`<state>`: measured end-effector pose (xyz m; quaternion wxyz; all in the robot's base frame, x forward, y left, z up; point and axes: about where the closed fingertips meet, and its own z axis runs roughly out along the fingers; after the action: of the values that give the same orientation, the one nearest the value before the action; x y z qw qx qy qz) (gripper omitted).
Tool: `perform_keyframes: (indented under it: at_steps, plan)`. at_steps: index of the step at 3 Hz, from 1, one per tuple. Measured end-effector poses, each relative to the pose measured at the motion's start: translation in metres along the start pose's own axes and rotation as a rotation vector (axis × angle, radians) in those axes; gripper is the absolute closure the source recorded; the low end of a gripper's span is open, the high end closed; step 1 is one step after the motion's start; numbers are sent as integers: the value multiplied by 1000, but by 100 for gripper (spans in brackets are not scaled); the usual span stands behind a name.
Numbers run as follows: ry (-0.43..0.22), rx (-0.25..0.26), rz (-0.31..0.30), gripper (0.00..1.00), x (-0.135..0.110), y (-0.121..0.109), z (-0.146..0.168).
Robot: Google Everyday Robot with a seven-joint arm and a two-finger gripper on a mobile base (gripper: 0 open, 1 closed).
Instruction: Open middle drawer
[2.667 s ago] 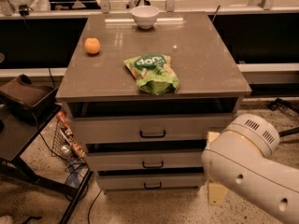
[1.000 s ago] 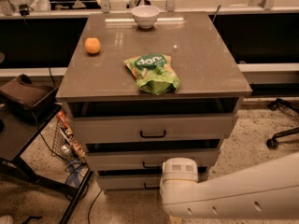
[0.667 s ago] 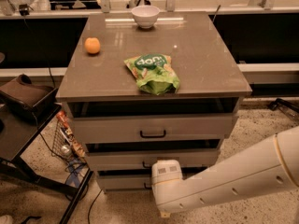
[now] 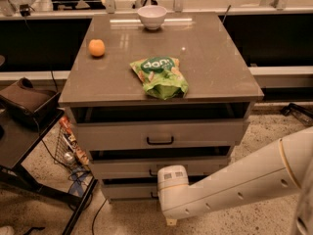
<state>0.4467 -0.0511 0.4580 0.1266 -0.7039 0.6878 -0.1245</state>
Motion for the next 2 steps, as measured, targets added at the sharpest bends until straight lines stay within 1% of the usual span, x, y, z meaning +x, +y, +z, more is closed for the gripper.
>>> perform_keyframes:
  at_steps: [1, 2]
  plan:
    - [-6, -21, 22, 0, -6, -5, 29]
    - [-25, -55, 41, 0, -9, -3, 56]
